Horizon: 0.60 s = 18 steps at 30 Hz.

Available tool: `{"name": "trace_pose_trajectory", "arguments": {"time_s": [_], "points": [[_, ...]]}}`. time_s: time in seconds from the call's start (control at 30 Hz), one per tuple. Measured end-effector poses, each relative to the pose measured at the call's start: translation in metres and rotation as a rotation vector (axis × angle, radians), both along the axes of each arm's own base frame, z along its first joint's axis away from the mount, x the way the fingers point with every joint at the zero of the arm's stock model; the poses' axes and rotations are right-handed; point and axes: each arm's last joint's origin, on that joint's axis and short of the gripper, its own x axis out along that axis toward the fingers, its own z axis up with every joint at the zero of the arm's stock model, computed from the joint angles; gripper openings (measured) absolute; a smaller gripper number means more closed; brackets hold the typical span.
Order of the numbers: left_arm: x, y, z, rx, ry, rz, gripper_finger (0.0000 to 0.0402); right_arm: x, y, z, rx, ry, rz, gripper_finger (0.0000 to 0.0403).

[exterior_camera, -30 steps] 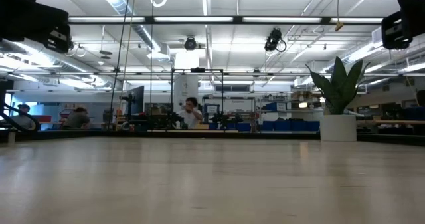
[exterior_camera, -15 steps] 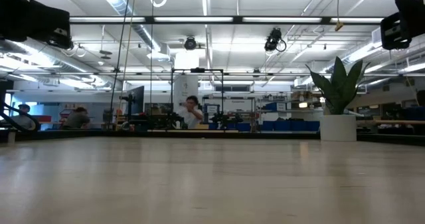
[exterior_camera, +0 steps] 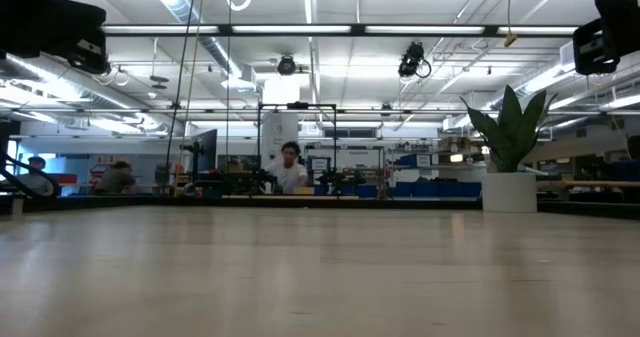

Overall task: Nest measuring cups in basket
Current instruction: Return to Home Position

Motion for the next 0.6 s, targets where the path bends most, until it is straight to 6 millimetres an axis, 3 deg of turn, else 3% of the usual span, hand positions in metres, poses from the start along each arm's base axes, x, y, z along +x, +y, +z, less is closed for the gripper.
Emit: {"name": "trace_pose_trajectory", "arguments": {"time_s": [0.6], "points": [[-0.0002,0.0001,0.0014,-0.006,-0.007,0.000,0.0007,0.0000,0.0000,0.0000,0.000,0.000,0.000,0.0203]]}}
